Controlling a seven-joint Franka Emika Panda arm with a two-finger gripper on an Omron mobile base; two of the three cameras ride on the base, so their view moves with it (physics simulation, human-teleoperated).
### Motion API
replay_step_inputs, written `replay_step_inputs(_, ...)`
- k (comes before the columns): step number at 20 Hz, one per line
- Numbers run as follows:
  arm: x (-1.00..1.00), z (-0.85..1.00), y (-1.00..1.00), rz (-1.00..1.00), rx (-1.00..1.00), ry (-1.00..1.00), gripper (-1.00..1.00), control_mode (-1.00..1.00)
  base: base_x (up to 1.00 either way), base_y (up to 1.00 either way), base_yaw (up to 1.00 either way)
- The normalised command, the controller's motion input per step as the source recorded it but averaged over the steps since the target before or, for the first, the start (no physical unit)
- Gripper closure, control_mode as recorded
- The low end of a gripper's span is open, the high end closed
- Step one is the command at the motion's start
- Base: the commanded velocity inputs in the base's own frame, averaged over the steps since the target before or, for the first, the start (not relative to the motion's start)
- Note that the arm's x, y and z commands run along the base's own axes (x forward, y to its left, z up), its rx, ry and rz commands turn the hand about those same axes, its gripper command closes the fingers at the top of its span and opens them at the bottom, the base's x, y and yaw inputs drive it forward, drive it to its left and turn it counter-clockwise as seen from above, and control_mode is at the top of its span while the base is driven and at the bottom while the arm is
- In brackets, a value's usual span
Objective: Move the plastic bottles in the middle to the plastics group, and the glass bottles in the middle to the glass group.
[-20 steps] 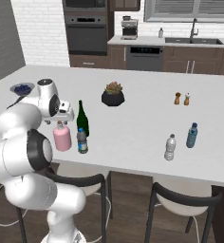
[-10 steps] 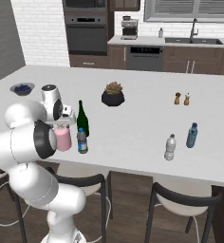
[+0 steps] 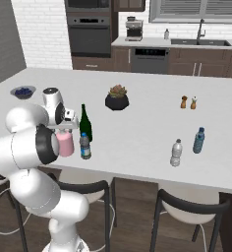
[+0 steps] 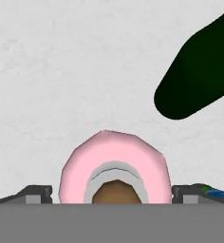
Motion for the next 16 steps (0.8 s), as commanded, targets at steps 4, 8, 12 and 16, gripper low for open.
replay_step_inputs(4, 0.04, 0.0, 0.0, 0.0, 0.0, -0.03, -1.0, -1.0, 0.0, 0.0, 0.0)
replay_step_inputs(8, 0.1, 0.0, 0.0, 0.0, 0.0, -0.01, -1.0, -1.0, 0.0, 0.0, 0.0)
replay_step_inputs(12, 0.0, 0.0, 0.0, 0.0, 0.0, 0.0, 1.0, -1.0, 0.0, 0.0, 0.0)
replay_step_inputs(16, 0.0, 0.0, 0.0, 0.0, 0.0, 0.0, 1.0, -1.0, 0.0, 0.0, 0.0)
